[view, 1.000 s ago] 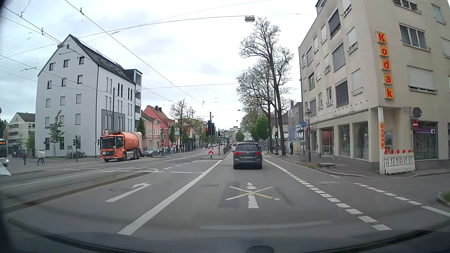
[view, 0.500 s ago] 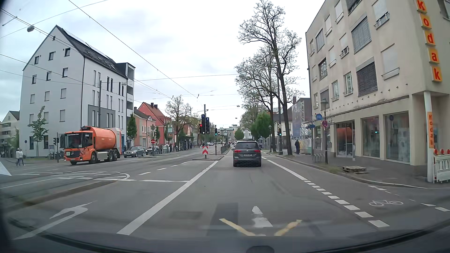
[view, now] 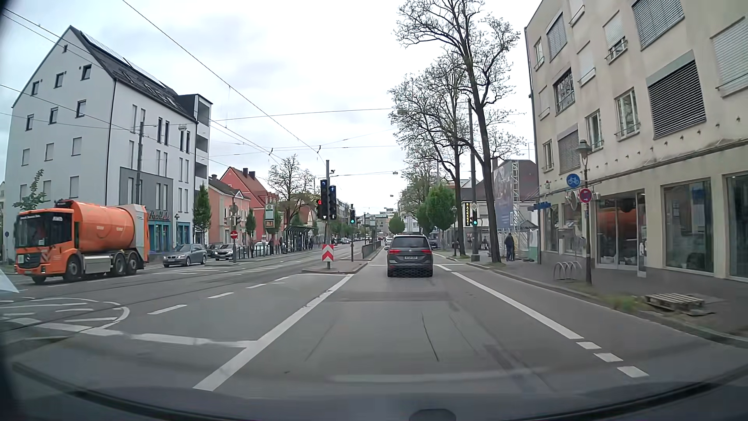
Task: Follow the waypoints while adhering to traffic rules and regulations
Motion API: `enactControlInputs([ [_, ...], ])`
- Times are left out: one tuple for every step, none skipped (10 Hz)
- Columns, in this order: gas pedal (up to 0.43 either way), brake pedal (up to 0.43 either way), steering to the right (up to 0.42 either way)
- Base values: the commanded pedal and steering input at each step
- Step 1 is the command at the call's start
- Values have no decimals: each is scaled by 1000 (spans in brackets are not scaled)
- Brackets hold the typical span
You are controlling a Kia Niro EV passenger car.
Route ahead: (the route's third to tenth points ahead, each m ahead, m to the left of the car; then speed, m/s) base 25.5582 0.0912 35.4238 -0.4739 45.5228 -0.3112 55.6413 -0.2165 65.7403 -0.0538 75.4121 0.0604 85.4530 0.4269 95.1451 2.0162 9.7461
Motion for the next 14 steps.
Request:
enactControlInputs([
  [177, 0, 1],
  [189, 0, 1],
  [189, 0, 1],
  [189, 0, 1],
  [189, 0, 0],
  [189, 0, 0],
  [189, 0, 0],
  [177, 0, 0],
  [177, 0, 0],
  [177, 0, -1],
  [177, 0, -2],
  [177, 0, -3],
  [169, 0, -3],
  [169, 0, -3],
])
